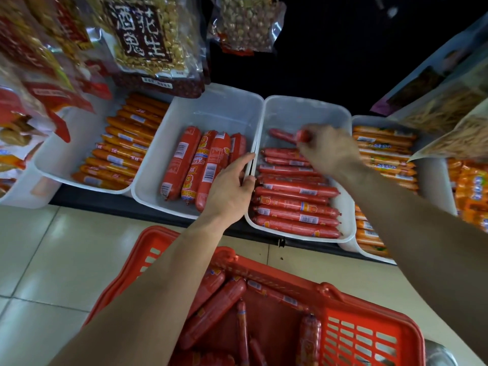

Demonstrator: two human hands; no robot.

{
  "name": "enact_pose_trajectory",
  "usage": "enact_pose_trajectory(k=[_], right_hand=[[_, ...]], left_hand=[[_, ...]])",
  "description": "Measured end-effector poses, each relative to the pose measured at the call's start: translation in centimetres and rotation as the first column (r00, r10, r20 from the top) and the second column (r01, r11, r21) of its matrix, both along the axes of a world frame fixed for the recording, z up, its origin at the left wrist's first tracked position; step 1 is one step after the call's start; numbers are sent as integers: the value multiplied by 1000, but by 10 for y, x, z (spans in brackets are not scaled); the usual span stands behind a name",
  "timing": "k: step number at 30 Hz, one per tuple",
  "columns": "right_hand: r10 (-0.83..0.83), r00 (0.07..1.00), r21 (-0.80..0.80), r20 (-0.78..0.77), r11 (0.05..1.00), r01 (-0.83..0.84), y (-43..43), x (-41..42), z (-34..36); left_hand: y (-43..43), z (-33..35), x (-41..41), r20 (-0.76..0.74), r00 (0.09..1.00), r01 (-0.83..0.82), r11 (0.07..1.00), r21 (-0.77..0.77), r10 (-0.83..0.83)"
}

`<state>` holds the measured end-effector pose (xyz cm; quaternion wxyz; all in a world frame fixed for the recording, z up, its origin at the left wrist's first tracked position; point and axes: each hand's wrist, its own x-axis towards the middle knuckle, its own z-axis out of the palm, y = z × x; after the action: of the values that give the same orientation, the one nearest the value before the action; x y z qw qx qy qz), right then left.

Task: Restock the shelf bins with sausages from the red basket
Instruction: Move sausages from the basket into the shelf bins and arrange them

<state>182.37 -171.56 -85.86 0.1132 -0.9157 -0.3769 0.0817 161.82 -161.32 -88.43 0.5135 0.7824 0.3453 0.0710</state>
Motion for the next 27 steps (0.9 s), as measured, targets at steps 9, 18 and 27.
enact_pose_trajectory(k=[9, 18, 27], right_hand=[[159, 973, -313, 169, 944, -100, 18, -6, -24], [189, 980, -276, -64, 940, -199, 9, -5, -51], [282, 950, -316, -135, 896, -311, -16, -36, -47]], left_hand=[[-1, 1, 1, 5, 1000, -9, 1000, -12, 9], [0, -5, 1, 22, 1000, -20, 1000, -19, 21], [3, -11, 4, 38, 999, -18, 1000, 4, 18]])
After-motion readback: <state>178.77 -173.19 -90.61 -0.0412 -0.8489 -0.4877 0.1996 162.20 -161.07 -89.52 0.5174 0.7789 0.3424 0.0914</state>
